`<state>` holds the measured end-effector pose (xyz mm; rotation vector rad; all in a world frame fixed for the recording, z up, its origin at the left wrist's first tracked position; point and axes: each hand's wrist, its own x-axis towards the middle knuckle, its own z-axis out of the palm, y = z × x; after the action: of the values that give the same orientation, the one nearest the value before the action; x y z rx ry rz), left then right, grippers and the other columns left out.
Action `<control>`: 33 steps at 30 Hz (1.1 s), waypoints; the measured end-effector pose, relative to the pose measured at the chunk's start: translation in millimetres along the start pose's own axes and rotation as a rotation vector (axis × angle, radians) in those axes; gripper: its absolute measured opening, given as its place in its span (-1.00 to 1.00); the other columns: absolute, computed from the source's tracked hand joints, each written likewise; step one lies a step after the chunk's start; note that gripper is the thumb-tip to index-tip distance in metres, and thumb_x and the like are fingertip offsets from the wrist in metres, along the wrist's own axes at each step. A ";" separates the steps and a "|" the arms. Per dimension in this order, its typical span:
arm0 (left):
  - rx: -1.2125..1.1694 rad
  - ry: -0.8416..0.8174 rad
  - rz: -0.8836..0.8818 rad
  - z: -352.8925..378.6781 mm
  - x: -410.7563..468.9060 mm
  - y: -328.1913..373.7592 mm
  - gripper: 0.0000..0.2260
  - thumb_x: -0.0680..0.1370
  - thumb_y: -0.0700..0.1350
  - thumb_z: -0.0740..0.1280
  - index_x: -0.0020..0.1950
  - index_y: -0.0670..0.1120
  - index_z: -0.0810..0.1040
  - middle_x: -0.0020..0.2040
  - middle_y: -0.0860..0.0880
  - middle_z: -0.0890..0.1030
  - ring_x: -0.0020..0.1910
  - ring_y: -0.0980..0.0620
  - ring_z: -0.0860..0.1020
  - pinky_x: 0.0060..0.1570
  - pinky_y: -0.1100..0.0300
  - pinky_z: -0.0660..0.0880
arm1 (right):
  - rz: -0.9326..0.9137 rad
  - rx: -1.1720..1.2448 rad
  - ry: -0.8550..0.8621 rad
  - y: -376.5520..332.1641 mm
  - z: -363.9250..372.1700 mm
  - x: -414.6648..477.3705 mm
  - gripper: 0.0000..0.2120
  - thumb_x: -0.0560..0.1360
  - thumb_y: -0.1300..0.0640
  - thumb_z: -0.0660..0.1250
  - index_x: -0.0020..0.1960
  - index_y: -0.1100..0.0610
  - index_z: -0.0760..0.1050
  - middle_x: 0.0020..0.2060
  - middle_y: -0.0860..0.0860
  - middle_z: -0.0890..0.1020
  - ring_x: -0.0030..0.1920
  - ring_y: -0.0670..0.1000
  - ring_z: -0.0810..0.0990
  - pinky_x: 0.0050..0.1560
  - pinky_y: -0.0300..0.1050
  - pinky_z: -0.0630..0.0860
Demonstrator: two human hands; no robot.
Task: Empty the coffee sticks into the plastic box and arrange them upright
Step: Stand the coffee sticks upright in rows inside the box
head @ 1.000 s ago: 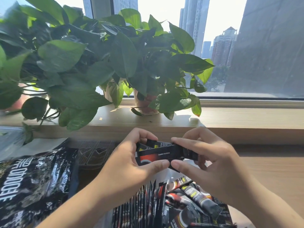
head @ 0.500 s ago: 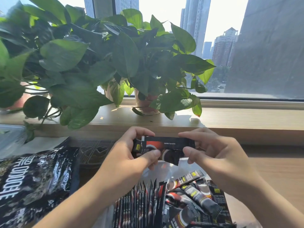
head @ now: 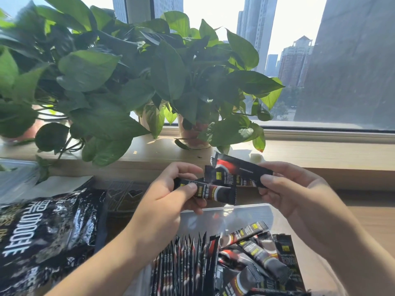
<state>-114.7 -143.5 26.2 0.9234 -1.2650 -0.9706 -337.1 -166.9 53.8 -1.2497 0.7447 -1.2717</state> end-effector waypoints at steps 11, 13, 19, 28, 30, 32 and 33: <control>-0.052 -0.122 -0.041 -1.9 -4.2 2.4 -0.68 0.40 -0.05 0.25 0.08 0.02 0.67 -0.11 0.02 0.66 -0.19 0.01 0.64 -0.22 0.15 0.56 | -0.118 -0.475 -0.009 6.8 12.2 -7.4 -0.69 0.40 0.31 0.53 0.05 -0.01 0.70 -0.23 0.19 0.64 -0.37 0.03 0.67 -0.31 -0.34 0.54; 0.180 -0.126 -0.011 0.6 -6.4 4.9 -0.69 0.39 0.04 0.46 0.13 0.17 0.60 -0.07 0.13 0.61 -0.20 0.09 0.66 -0.23 0.24 0.55 | -0.136 -0.484 -0.016 9.3 11.6 -6.7 -0.67 0.39 0.31 0.54 0.07 0.00 0.68 -0.21 0.21 0.65 -0.33 0.11 0.68 -0.31 -0.31 0.56; 0.242 -0.161 0.047 6.4 -12.1 9.2 -0.69 0.50 -0.27 0.46 0.07 0.13 0.61 -0.18 0.11 0.62 -0.28 0.16 0.59 -0.23 0.25 0.53 | -0.233 -0.627 -0.104 19.0 5.5 -6.6 -0.55 0.42 0.28 0.53 0.22 -0.08 0.61 -0.29 -0.01 0.62 -0.26 0.03 0.68 -0.27 -0.17 0.62; 0.292 -0.168 0.059 2.4 -6.3 3.2 -0.82 0.50 0.10 0.36 -0.03 0.03 0.62 -0.26 -0.06 0.63 -0.29 0.05 0.60 -0.09 -0.06 0.58 | -0.489 -0.934 -0.133 26.7 0.3 -4.2 -0.65 0.42 0.05 0.46 0.20 0.04 0.68 -0.25 -0.16 0.59 -0.24 -0.02 0.64 -0.31 -0.22 0.58; 0.256 -0.141 0.049 2.5 -5.0 0.8 -0.86 0.52 0.05 0.33 -0.07 0.02 0.62 -0.26 -0.07 0.63 -0.32 0.03 0.60 -0.14 -0.09 0.59 | -0.506 -0.956 -0.132 27.9 -0.7 -3.5 -0.65 0.43 0.04 0.45 0.20 0.04 0.67 -0.27 -0.16 0.58 -0.24 -0.02 0.63 -0.32 -0.22 0.57; 0.225 -0.129 0.044 2.5 -4.4 -1.5 -0.91 0.51 0.00 0.33 -0.08 0.04 0.60 -0.27 -0.01 0.63 -0.33 0.04 0.60 -0.20 0.02 0.57 | -0.538 -0.995 -0.125 29.0 -0.4 -2.6 -0.64 0.45 0.01 0.43 0.23 0.04 0.66 -0.23 -0.17 0.57 -0.20 -0.03 0.61 -0.31 -0.21 0.58; 0.211 -0.126 0.044 2.3 -4.5 -1.8 -0.93 0.50 -0.01 0.33 -0.07 0.06 0.59 -0.24 0.02 0.63 -0.34 0.03 0.61 -0.22 0.07 0.56 | -0.571 -1.021 -0.115 29.2 -0.4 -2.1 -0.63 0.45 -0.02 0.42 0.24 0.04 0.66 -0.16 -0.16 0.57 -0.15 -0.04 0.61 -0.26 -0.22 0.58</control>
<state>-117.4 -139.9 23.3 1.0041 -1.5102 -0.8838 -329.8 -169.5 25.6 -2.4752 1.0426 -1.2565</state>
